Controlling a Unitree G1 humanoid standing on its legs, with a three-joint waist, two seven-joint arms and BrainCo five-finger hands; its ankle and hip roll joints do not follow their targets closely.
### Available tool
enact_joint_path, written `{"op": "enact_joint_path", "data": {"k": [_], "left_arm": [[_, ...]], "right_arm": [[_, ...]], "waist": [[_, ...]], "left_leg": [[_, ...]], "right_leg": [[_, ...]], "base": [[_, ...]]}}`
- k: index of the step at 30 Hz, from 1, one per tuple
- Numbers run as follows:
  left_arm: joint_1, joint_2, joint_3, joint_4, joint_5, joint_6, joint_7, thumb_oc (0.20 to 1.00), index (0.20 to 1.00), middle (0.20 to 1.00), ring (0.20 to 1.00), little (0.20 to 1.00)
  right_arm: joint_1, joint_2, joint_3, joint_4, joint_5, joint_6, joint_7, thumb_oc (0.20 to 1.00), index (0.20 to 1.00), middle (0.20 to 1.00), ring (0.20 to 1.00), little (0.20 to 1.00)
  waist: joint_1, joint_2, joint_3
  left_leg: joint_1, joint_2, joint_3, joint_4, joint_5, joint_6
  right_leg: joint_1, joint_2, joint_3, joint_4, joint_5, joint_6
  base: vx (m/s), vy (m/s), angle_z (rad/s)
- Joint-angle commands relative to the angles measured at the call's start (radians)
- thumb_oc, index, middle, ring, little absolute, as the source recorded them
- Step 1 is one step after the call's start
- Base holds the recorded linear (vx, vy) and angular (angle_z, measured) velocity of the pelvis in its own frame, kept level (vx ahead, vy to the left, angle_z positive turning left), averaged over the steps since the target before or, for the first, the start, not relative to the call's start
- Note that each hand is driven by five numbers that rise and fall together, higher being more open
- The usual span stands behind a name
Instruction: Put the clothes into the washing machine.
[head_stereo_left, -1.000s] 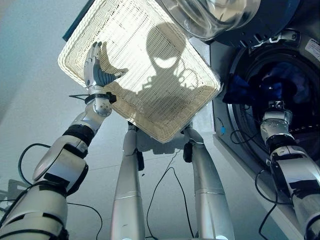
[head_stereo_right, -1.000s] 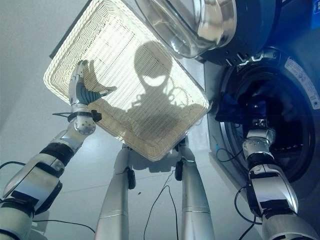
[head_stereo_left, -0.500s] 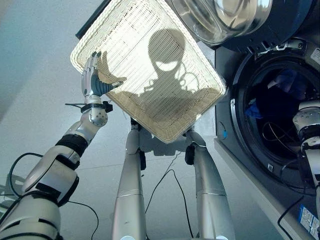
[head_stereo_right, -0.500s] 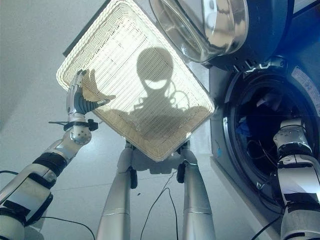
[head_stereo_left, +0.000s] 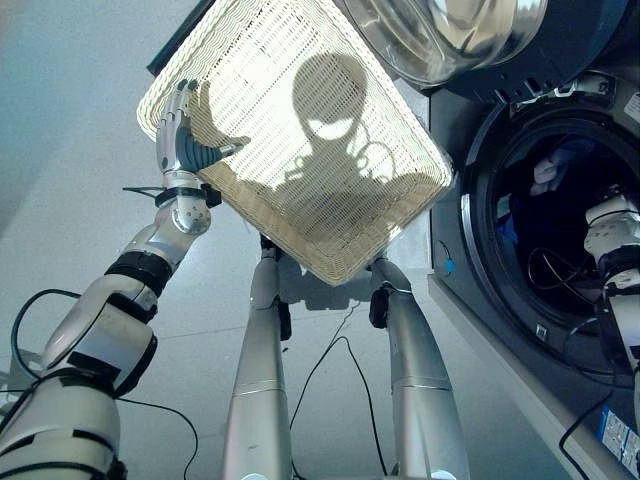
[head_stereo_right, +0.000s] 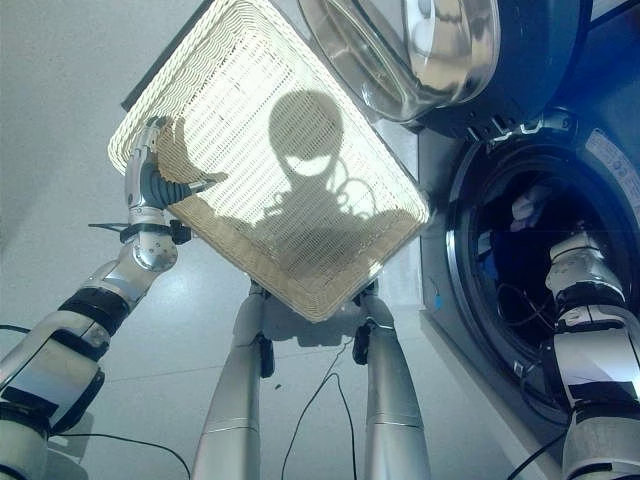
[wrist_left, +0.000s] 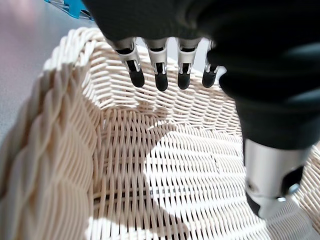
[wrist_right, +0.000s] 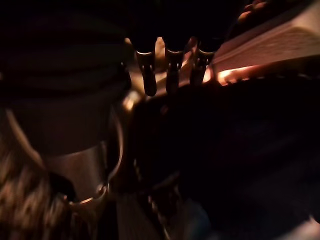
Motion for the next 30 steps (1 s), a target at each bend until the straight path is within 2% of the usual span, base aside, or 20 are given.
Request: {"op": "enact_joint_path", "data": {"k": [1, 2, 4, 6, 7, 12, 17, 24, 30], "left_arm": [[-0.029, -0.040, 0.025, 0.019, -0.053, -0.023, -0.009, 1.000, 1.000, 1.000, 1.000, 1.000], [-0.028, -0.041, 0.026, 0.020, -0.056, -0.023, -0.013, 1.000, 1.000, 1.000, 1.000, 1.000], [-0.011, -0.054, 0.037, 0.023, -0.060, -0.028, -0.024, 1.000, 1.000, 1.000, 1.000, 1.000], [-0.003, -0.059, 0.046, 0.021, -0.068, -0.024, -0.028, 1.000, 1.000, 1.000, 1.000, 1.000], [0.009, -0.067, 0.053, 0.023, -0.074, -0.026, -0.028, 1.000, 1.000, 1.000, 1.000, 1.000], [0.053, -0.083, 0.078, 0.013, -0.077, -0.029, -0.030, 1.000, 1.000, 1.000, 1.000, 1.000], [0.099, -0.098, 0.105, 0.014, -0.068, -0.048, -0.044, 1.000, 1.000, 1.000, 1.000, 1.000], [0.179, -0.112, 0.143, -0.006, -0.058, -0.038, -0.085, 1.000, 1.000, 1.000, 1.000, 1.000], [0.287, -0.147, 0.169, -0.003, -0.039, -0.033, -0.119, 1.000, 1.000, 1.000, 1.000, 1.000]], "right_arm": [[0.009, -0.063, 0.074, -0.012, -0.197, -0.008, 0.030, 1.000, 1.000, 1.000, 1.000, 1.000], [0.013, -0.056, 0.075, -0.017, -0.207, -0.011, 0.035, 1.000, 1.000, 1.000, 1.000, 1.000], [0.041, -0.016, 0.087, -0.041, -0.337, -0.025, 0.046, 1.000, 1.000, 1.000, 1.000, 1.000], [0.062, 0.003, 0.100, -0.071, -0.403, -0.017, 0.043, 1.000, 1.000, 1.000, 1.000, 1.000], [0.089, 0.026, 0.108, -0.091, -0.529, -0.023, 0.018, 1.000, 1.000, 1.000, 1.000, 1.000], [0.166, 0.065, 0.156, -0.165, -0.744, 0.012, -0.021, 1.000, 1.000, 1.000, 1.000, 1.000], [0.265, 0.113, 0.178, -0.195, -0.848, -0.004, -0.001, 1.000, 1.000, 1.000, 1.000, 1.000], [0.396, 0.166, 0.239, -0.346, -1.035, 0.022, 0.023, 1.000, 1.000, 1.000, 1.000, 1.000], [0.505, 0.218, 0.297, -0.454, -1.125, 0.037, 0.025, 1.000, 1.000, 1.000, 1.000, 1.000]], "waist": [[-0.004, 0.006, -0.014], [-0.004, 0.005, -0.014], [-0.006, 0.004, -0.014], [-0.010, 0.002, -0.014], [-0.012, 0.001, -0.014], [-0.020, -0.001, -0.014], [-0.023, -0.001, -0.014], [-0.028, -0.001, -0.014], [-0.026, -0.001, -0.014]], "left_leg": [[0.014, -0.066, 0.013, 0.113, -0.160, 0.005], [0.018, -0.066, 0.014, 0.113, -0.160, 0.005], [0.044, -0.066, 0.022, 0.110, -0.161, 0.008], [0.059, -0.067, 0.025, 0.109, -0.162, 0.009], [0.079, -0.066, 0.031, 0.105, -0.161, 0.010], [0.130, -0.068, 0.044, 0.093, -0.163, 0.012], [0.181, -0.071, 0.057, 0.085, -0.168, 0.016], [0.252, -0.072, 0.063, 0.073, -0.179, 0.017], [0.342, -0.070, 0.062, 0.037, -0.179, 0.018]], "right_leg": [[0.087, 0.034, -0.002, -0.219, 0.157, 0.119], [0.090, 0.035, -0.002, -0.220, 0.157, 0.119], [0.113, 0.040, 0.002, -0.223, 0.159, 0.117], [0.126, 0.040, 0.005, -0.226, 0.159, 0.117], [0.146, 0.041, 0.007, -0.231, 0.159, 0.115], [0.193, 0.040, 0.016, -0.243, 0.157, 0.114], [0.241, 0.036, 0.016, -0.249, 0.149, 0.112], [0.301, 0.032, 0.024, -0.249, 0.126, 0.109], [0.384, 0.030, 0.027, -0.264, 0.106, 0.107]], "base": [[0.00, 0.000, 0.00], [-0.01, 0.037, 0.01], [-0.03, 0.045, 0.01], [-0.03, 0.062, -0.01], [-0.04, 0.079, -0.02], [-0.04, 0.062, -0.08], [-0.04, 0.048, -0.02], [-0.02, 0.039, -0.01], [-0.01, 0.021, -0.03]]}}
